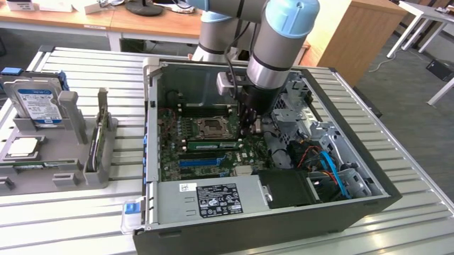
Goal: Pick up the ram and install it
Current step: 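Press down the ram until it locks into place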
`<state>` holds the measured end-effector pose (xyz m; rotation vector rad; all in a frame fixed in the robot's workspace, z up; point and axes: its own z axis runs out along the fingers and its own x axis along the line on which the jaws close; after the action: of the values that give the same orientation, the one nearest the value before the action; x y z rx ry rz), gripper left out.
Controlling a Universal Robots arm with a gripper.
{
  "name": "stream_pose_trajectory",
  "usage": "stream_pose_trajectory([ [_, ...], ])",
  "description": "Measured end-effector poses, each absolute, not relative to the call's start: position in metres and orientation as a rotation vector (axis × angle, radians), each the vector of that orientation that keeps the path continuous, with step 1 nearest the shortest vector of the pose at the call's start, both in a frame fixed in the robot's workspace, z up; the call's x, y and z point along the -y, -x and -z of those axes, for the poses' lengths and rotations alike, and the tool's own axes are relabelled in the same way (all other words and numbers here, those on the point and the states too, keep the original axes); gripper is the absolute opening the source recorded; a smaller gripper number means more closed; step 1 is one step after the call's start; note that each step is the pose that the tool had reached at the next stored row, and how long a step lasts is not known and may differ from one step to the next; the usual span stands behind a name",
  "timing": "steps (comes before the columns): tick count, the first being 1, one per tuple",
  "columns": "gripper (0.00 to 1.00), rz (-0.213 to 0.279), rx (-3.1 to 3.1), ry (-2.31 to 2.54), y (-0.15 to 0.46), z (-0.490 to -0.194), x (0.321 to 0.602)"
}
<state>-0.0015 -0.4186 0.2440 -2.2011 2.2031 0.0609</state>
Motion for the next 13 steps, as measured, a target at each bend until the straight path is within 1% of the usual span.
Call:
stream_pose_trajectory([
  [13,0.11,-0.060,-2.203,2.201,0.0101,-0.2473,0.4184],
])
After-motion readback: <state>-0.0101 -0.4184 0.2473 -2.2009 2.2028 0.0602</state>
